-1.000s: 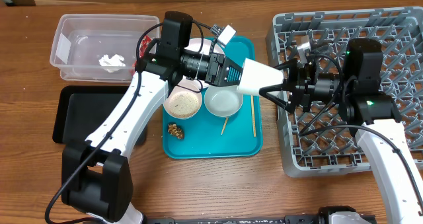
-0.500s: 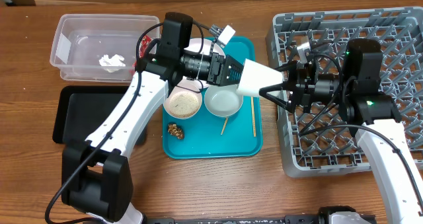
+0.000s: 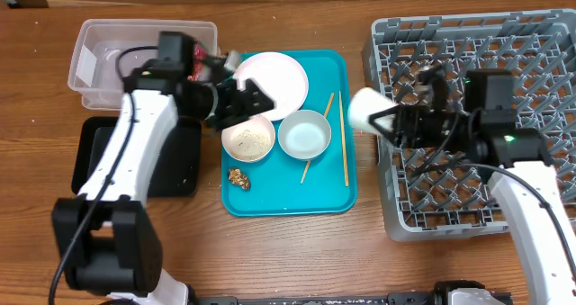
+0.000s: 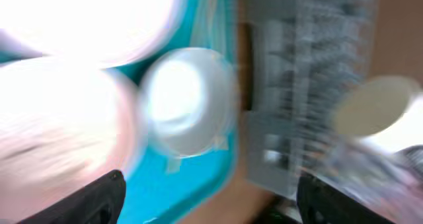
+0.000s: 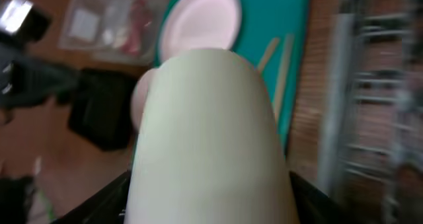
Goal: Sort waste into correct bins and load items into the dishwasher
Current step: 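Carry the cup right with right gripper and place it in the rack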
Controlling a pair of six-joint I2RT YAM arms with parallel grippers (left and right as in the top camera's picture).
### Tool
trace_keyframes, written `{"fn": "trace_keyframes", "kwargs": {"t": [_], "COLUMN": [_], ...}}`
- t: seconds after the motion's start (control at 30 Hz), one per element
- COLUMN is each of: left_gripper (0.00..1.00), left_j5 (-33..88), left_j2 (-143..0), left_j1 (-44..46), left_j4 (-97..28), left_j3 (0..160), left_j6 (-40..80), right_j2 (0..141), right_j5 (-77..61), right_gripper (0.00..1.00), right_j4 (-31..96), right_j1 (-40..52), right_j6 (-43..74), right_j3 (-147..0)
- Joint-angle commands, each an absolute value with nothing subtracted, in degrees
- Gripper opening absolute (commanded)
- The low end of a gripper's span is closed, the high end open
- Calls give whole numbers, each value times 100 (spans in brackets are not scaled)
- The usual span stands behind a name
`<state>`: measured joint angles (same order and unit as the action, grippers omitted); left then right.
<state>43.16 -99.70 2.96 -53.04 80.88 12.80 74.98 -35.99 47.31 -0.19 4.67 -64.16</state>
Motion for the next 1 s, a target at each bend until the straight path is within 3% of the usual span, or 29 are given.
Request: {"fn": "trace_keyframes", "kwargs": {"t": [0.0, 0.07, 0.1, 0.33, 0.5, 0.97], "left_gripper": [87, 92, 100, 100, 100, 100], "left_j5": [2648, 2200, 2038, 1870, 1894, 1894], "left_j2": [-9242, -8991, -8847, -8458, -8475, -8475], "left_j1": [49, -49, -91, -108, -108, -108], "left_j4": [-5605, -5732, -5787, -5828, -5863, -5874], "left_j3": [8149, 8152, 8152, 8149, 8149, 8149], "left_j6": [674, 674, 681, 681, 679, 679], "right_j2": [7428, 7435, 7439, 7570, 8007, 9504], "right_j5": [-1835, -1284, -1022, 257, 252, 467], "right_gripper": [26, 23, 22, 12, 11, 11], "right_j4": [5210, 5618, 5813, 6578, 6665, 7146], "right_j1": [-513, -792, -958, -2486, -3498, -3887], "right_j6": [980, 1153, 1229, 1380, 1382, 1378], "right_j3": [-7290, -7644, -7822, -8270, -8270, -8256]}}
